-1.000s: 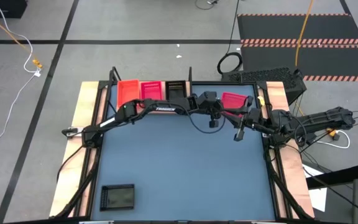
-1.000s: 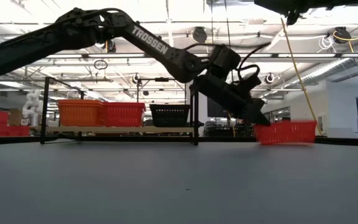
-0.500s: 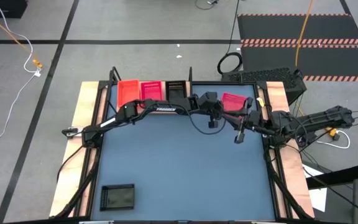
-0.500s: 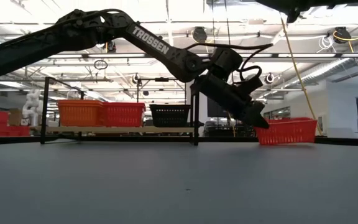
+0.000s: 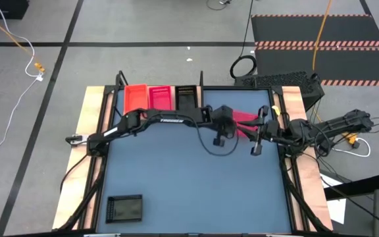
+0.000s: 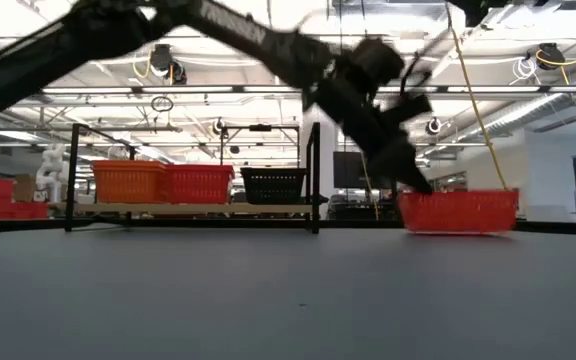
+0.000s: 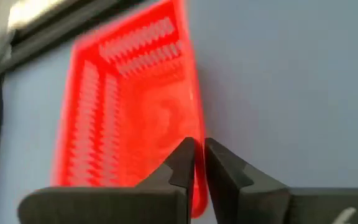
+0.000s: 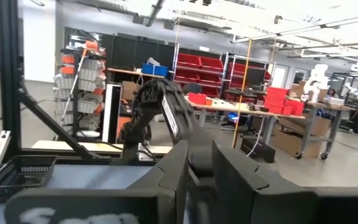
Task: Stack baskets on shelf by color
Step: Stack the red bin on top of the stacked red bins on the shelf
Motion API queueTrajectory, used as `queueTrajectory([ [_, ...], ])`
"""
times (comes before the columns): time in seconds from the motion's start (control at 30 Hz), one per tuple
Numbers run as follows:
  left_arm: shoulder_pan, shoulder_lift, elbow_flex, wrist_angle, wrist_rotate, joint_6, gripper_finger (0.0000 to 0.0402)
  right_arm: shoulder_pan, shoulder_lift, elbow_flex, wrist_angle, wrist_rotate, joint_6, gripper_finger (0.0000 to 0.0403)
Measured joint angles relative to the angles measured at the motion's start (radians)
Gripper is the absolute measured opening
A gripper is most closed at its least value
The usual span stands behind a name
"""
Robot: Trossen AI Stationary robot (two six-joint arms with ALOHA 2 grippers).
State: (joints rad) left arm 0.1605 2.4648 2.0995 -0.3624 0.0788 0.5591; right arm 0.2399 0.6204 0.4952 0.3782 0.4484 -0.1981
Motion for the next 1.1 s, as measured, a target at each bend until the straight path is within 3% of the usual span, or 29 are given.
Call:
queueTrajectory([
  [0.17,-0.054,-0.096,0.003,-0.220,0.069,0.236,0.0007,0.028,-0.007,0.000,0.000,0.001,-0.001,0.0066],
  [0.33,-0.087,-0.143,0.003,-0.501,0.184,0.447,0.0021,0.053,-0.007,0.000,0.008,0.001,-0.005,0.0066],
  [0.5,-0.097,-0.136,-0.013,-0.706,0.190,0.531,0.0025,0.071,-0.007,0.000,0.014,0.002,-0.005,0.0066],
  [0.6,-0.099,-0.134,-0.037,-0.743,0.194,0.508,0.0026,0.081,-0.007,0.000,0.014,0.002,-0.008,0.0066],
  [0.73,-0.104,-0.135,-0.037,-0.705,0.189,0.337,0.0033,0.088,-0.010,0.000,0.021,0.002,-0.008,0.0066],
  [0.93,-0.105,-0.159,-0.034,-0.619,0.153,0.164,0.0094,0.107,-0.012,0.000,0.028,0.001,-0.007,0.0066],
  [1.1,-0.107,-0.178,-0.033,-0.629,0.000,0.263,0.0152,0.129,-0.012,0.000,0.037,0.001,-0.013,0.0066],
])
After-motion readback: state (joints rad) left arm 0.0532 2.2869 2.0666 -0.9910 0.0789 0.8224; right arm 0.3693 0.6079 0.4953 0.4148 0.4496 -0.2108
